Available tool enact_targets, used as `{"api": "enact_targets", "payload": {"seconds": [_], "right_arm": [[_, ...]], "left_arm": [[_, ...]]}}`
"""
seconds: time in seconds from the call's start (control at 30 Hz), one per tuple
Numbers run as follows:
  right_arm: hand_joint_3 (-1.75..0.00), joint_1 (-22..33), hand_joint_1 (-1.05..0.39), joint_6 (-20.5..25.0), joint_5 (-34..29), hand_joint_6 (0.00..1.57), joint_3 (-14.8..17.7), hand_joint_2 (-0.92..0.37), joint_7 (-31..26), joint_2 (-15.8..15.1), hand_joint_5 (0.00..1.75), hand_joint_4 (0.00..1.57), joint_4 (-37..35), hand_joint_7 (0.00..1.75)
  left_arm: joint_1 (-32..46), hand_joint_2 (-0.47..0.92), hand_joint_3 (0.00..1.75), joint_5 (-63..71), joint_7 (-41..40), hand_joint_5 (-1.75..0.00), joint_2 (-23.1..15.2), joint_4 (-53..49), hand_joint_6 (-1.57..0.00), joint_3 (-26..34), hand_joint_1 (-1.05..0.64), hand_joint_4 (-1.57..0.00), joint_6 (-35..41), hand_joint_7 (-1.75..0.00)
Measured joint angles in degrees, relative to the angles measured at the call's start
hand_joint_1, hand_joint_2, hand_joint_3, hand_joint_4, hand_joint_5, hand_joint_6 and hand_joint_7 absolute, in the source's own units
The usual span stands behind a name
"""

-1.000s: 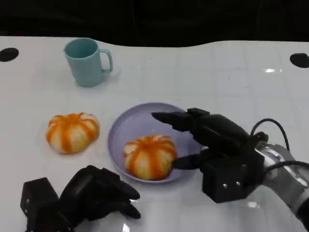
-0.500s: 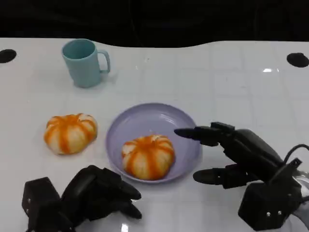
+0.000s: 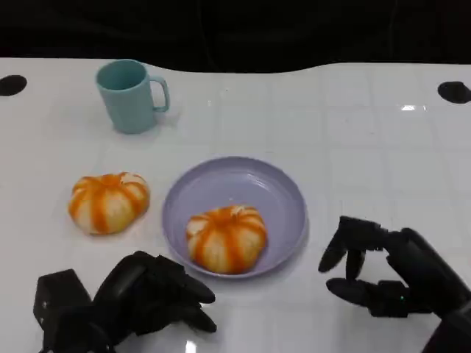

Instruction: Grasp the bread from the table and place it into the plate.

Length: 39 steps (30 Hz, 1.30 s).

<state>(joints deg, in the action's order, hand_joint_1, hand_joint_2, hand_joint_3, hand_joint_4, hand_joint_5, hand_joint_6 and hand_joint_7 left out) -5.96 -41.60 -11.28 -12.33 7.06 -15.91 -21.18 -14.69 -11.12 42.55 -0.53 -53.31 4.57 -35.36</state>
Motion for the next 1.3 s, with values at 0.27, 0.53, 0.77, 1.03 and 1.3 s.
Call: {"api": "enact_targets", "payload": {"seconds": [0.27,0.53,0.77,1.03,1.3], "right_arm": [[-0.39,4.2,-0.46,-0.8,3.1,0.57,1.3,-0.92,2.0,0.4,1.75,0.76,4.0,1.75],[-0.39,5.5,-0.46,-1.0,3.5,0.58,2.1,-0.92,2.7,1.0,1.75,0.79,4.3,1.75],[-0.36,5.5,-0.47,-2.5,3.4,0.68,2.9,-0.92,2.2,2.6,1.75,0.88,3.5,1.75],[-0.35,5.7,-0.49,-6.8,1.7,0.73,3.8,-0.92,-0.1,4.5,1.75,0.95,0.0,1.75],[-0.34,5.4,-0.48,-7.7,0.8,0.73,4.1,-0.92,-1.1,5.0,1.75,0.95,-2.1,1.75]], "left_arm": [[-0.1,0.82,0.0,-0.2,0.0,-0.24,0.0,0.0,-1.53,0.1,-1.05,-1.54,0.3,-0.01],[-0.1,0.83,0.0,-0.2,0.0,-0.23,0.0,-0.1,-1.52,0.1,-1.05,-1.53,0.2,0.0],[-0.2,0.82,0.0,-0.3,0.0,-0.23,-0.1,-0.1,-1.52,0.1,-1.05,-1.54,0.1,0.0],[-0.2,0.82,0.0,-0.3,0.0,-0.23,-0.1,-0.1,-1.53,0.3,-1.05,-1.55,0.1,-0.01],[-0.2,0.83,0.0,-0.3,0.0,-0.23,-0.4,-0.5,-1.52,0.4,-1.05,-1.54,0.1,0.0]]}}
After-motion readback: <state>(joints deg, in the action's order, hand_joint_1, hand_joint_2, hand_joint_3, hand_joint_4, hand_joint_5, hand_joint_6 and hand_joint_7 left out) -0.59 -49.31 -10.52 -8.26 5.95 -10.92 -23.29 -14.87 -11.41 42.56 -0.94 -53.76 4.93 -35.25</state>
